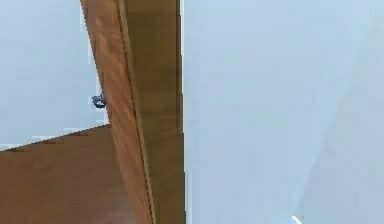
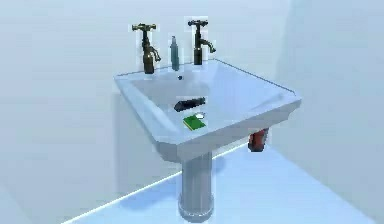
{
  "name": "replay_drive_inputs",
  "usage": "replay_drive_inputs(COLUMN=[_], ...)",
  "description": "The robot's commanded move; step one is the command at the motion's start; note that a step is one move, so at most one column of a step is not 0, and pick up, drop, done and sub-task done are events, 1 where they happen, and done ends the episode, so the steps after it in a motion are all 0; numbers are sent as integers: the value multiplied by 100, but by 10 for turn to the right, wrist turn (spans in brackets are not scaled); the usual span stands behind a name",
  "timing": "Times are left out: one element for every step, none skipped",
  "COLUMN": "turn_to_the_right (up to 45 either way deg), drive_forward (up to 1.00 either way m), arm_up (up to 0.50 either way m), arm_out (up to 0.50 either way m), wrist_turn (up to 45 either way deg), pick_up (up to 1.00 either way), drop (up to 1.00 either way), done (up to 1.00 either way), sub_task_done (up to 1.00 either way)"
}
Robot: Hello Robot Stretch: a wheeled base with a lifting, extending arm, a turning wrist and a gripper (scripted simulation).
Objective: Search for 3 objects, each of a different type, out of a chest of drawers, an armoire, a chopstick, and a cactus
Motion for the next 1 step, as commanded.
replay_drive_inputs(turn_to_the_right=[-450], drive_forward=[0], arm_up=[0], arm_out=[0], wrist_turn=[0], pick_up=[0], drop=[0], done=[0], sub_task_done=[0])
